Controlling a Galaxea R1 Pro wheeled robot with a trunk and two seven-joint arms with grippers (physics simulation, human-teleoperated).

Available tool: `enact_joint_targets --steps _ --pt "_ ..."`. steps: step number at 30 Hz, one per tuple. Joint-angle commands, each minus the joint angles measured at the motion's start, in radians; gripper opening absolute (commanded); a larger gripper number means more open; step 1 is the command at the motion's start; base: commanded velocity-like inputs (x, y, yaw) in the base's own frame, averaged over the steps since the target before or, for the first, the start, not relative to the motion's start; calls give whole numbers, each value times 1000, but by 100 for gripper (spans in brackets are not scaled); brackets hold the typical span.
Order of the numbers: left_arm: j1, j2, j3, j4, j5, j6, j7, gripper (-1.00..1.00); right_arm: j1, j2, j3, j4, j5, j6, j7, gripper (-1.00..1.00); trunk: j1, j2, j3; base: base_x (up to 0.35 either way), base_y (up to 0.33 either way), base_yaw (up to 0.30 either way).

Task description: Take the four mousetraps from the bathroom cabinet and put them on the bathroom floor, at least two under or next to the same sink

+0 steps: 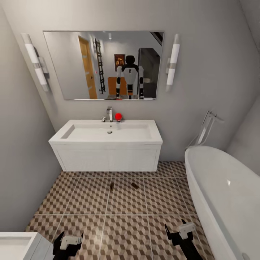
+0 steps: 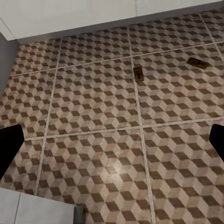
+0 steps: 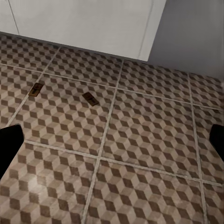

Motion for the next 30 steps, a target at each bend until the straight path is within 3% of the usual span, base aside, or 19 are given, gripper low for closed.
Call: enact_joint_targets --steps 1,30 --pt "-2 -1 -9 3 1 -5 7 100 -1 0 6 1 -4 -3 2 100 1 -2 0 0 0 0" --pt "-1 -2 -9 3 1 -5 7 100 -1 -1 6 1 -4 -3 2 100 1 -2 47 0 0 0"
